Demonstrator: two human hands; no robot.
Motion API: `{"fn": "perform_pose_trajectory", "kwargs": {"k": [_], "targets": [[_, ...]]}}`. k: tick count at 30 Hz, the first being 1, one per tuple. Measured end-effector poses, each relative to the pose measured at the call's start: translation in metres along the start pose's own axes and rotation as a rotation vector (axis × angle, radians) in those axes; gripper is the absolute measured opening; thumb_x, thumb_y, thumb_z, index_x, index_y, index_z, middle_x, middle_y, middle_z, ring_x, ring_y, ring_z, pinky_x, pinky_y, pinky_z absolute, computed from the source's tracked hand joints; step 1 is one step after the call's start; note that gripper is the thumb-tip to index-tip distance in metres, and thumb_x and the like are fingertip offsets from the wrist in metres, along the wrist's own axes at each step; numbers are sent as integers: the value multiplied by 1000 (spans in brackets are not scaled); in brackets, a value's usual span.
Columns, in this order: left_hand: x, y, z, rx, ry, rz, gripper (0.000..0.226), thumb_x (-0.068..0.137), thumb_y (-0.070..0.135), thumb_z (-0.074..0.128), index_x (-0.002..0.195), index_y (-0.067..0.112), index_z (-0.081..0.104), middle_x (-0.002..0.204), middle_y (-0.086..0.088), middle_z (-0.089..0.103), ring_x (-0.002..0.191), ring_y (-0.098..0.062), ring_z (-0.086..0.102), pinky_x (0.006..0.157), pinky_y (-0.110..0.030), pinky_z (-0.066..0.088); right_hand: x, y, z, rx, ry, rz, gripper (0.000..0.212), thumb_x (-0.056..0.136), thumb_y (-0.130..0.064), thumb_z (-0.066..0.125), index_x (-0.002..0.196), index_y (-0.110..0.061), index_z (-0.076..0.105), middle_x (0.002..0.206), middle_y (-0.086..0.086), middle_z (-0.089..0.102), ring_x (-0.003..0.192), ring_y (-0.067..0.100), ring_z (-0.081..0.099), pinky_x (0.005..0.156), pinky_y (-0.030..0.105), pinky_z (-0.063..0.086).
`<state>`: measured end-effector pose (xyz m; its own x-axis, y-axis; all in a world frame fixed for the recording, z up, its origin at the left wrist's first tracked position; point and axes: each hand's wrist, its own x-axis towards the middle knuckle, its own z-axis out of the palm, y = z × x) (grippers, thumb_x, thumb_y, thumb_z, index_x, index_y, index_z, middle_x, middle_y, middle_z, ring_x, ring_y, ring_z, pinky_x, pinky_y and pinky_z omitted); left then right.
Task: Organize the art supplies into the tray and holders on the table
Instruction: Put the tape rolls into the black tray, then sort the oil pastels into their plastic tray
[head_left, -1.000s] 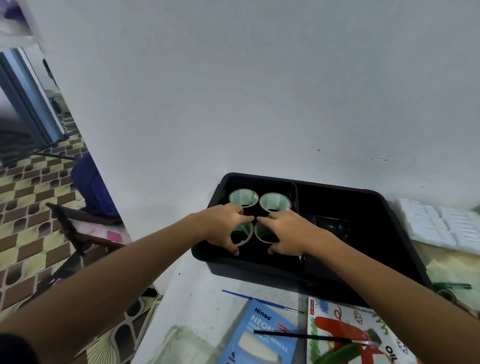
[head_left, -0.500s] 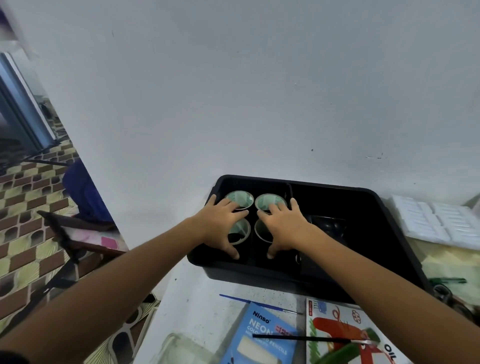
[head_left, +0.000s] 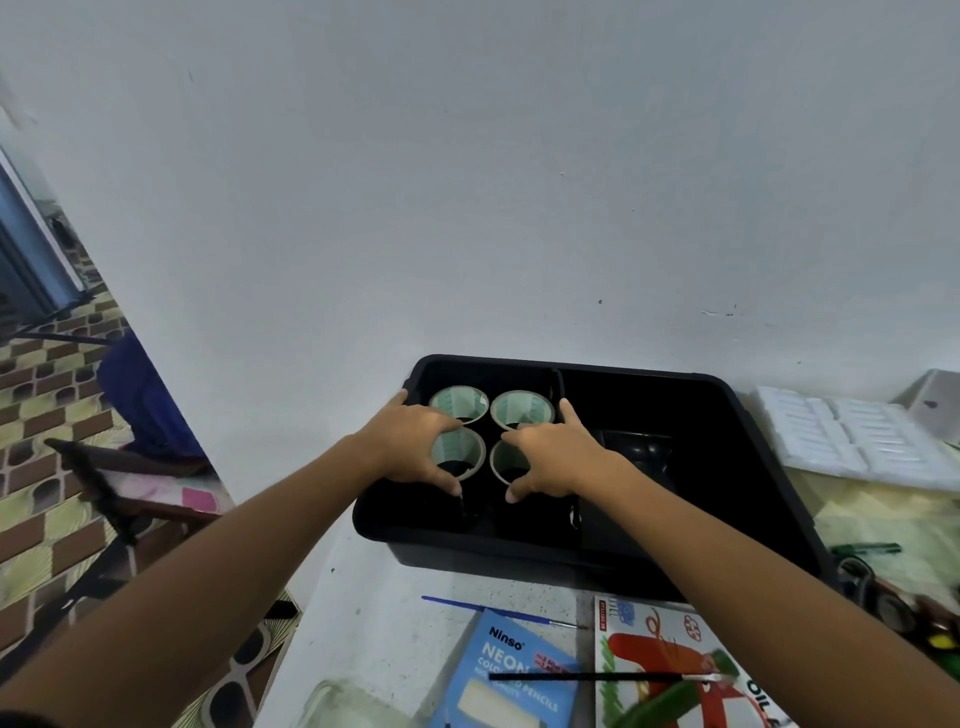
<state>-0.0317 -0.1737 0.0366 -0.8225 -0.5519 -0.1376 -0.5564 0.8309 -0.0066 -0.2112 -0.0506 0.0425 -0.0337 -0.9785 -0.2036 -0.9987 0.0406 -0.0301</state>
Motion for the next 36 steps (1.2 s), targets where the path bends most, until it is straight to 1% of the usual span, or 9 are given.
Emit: {"fn": "perform_pose_trajectory", "kwargs": {"k": [6, 13, 17, 19, 21, 24, 27, 33, 36], "targets": [[-2, 5, 10, 69, -20, 46, 101, 73, 79, 54, 154, 28, 20, 157, -1, 26, 145, -21, 18, 116, -57, -8, -1, 5, -3, -34, -85, -27, 91, 75, -61, 69, 149, -24, 31, 150, 4, 42, 141, 24, 35, 115, 57, -14], [-2, 11, 11, 125, -40, 23, 98, 77, 78, 52, 153, 25, 21, 156, 0, 29, 145, -19, 23, 114, -60, -9, 2, 0, 4, -170, -3, -13, 85, 71, -53, 77, 142, -22, 41, 137, 2, 55, 129, 24, 48, 116, 58, -1], [-6, 23, 4, 81, -89, -26, 96, 79, 68, 60, 154, 24, 19, 159, -3, 24, 146, -22, 19, 114, -62, -9, -8, 5, 0, -3, 7, -35, 87, 76, -55, 72, 148, -22, 36, 146, 4, 46, 138, 24, 38, 116, 57, -5], [-13, 35, -3, 26, -52, -5, 95, 81, 60, 64, 155, 23, 18, 159, -6, 22, 147, -23, 18, 116, -60, -5, -21, 6, -6, 280, 115, -66, 76, 83, -51, 69, 146, -19, 41, 149, 4, 44, 140, 23, 35, 120, 51, 6], [-25, 54, -13, -53, 108, 120, 86, 83, 50, 66, 153, 20, 25, 155, -7, 30, 144, -23, 25, 118, -55, 4, -42, 10, -12, 461, 306, -137, 58, 88, -39, 67, 139, -15, 50, 141, 4, 51, 133, 20, 44, 115, 38, 29], [-45, 88, -32, -144, 354, 387, 72, 85, 46, 67, 144, 13, 44, 143, -5, 45, 133, -21, 39, 115, -40, 25, -89, 17, -14, 394, 520, -251, 44, 92, -32, 62, 132, -15, 55, 127, 2, 58, 117, 14, 53, 100, 29, 43], [-64, 130, -42, -79, 424, 549, 67, 87, 48, 65, 137, 6, 51, 138, -9, 49, 129, -23, 44, 113, -33, 30, -144, 31, -6, 245, 656, -308, 41, 91, -27, 60, 129, -10, 57, 118, 5, 60, 107, 19, 58, 89, 35, 52], [-95, 213, -1, -46, 497, 717, 50, 91, 41, 62, 118, -1, 65, 120, -18, 61, 107, -34, 59, 87, -42, 49, -231, 56, 42, -17, 725, -448, 28, 86, -11, 63, 111, 0, 67, 101, 15, 65, 84, 28, 62, 71, 37, 54], [-105, 241, 36, -97, 389, 663, 57, 94, 49, 54, 130, 4, 57, 128, -13, 58, 116, -29, 54, 98, -39, 45, -262, 69, 73, 2, 591, -460, 38, 89, -24, 59, 117, 0, 65, 109, 16, 64, 92, 30, 62, 75, 40, 54]]}}
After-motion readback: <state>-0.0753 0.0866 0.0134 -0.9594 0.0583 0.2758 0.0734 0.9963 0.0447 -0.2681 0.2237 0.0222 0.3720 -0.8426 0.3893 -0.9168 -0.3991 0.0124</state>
